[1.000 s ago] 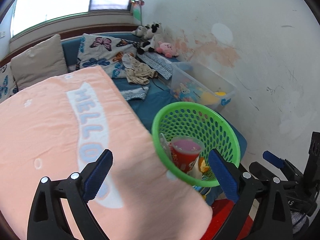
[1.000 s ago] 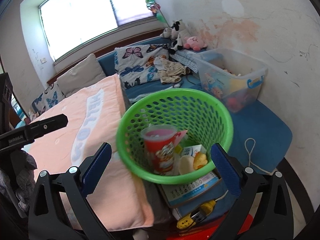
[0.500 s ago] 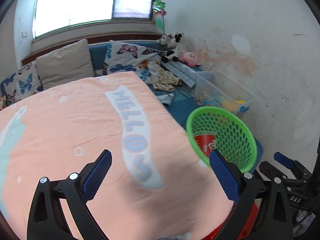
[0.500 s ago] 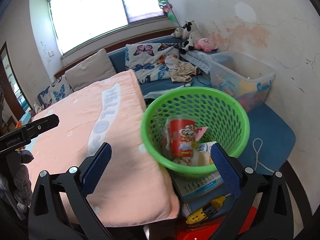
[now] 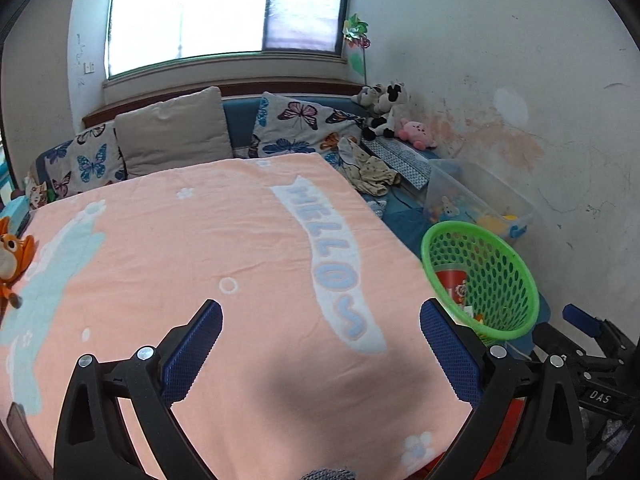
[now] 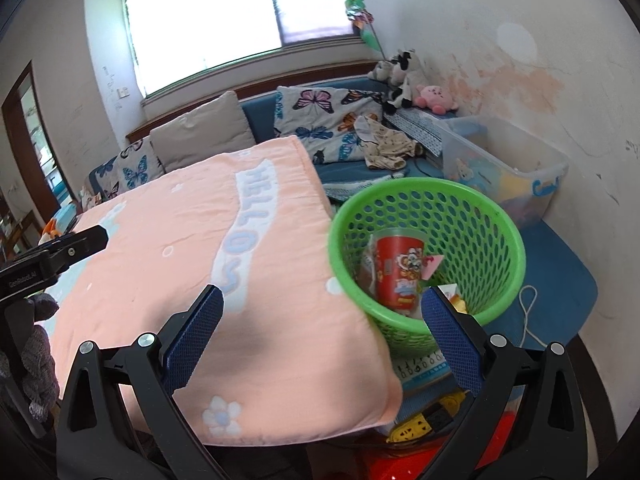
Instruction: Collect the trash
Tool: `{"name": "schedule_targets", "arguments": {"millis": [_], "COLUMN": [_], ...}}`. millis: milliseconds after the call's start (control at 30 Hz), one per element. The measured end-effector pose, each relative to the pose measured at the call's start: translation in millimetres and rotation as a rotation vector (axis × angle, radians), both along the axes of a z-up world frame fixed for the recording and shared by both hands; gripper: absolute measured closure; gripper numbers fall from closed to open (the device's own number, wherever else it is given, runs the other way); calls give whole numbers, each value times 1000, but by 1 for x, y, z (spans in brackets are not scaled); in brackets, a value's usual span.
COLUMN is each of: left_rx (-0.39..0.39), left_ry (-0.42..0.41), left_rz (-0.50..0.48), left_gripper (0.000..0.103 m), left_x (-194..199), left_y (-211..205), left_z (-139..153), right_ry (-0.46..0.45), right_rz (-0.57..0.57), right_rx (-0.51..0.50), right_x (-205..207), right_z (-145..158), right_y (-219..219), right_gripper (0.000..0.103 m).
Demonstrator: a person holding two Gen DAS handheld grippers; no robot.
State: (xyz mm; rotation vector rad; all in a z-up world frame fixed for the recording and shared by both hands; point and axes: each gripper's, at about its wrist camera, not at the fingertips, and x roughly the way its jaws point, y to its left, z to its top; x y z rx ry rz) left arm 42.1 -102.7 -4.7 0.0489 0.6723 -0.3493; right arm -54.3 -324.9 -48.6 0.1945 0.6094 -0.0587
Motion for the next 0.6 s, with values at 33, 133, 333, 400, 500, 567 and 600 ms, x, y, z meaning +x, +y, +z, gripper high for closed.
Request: {"name": "schedule_targets", "arguments": {"millis": [33,133,333,400,500,567,600], "left_rx": [6,6,-4,2,8,9,5], "left_ry": [-3,-4,-11,-23,-30,-34,-33], "left_rz": [11,37,89,104,118,127,129], "left_gripper": [7,7,7,7,7,7,7], "left_x": [-2,-4,-9,-13,-16,-17,-17], "left_y": [3,13,30,34,38,41,43], "left_z": [0,-1,-2,-2,-3,-3,-3], "right_ry": [-1,-7,-15,-20,-30,-39,-44], "right_rz": [4,28,52,66,76,86,88], "right_rx": [-4,-19,-17,-20,-37,-49,-53], "right_x": [-1,-3,-2,-2,-2,-3,-3], "right_z": [0,-2,-2,-2,-1,0,1], "right_y": [2,12,27,31,37,42,43], "right_gripper": [4,4,4,4,4,4,4]}}
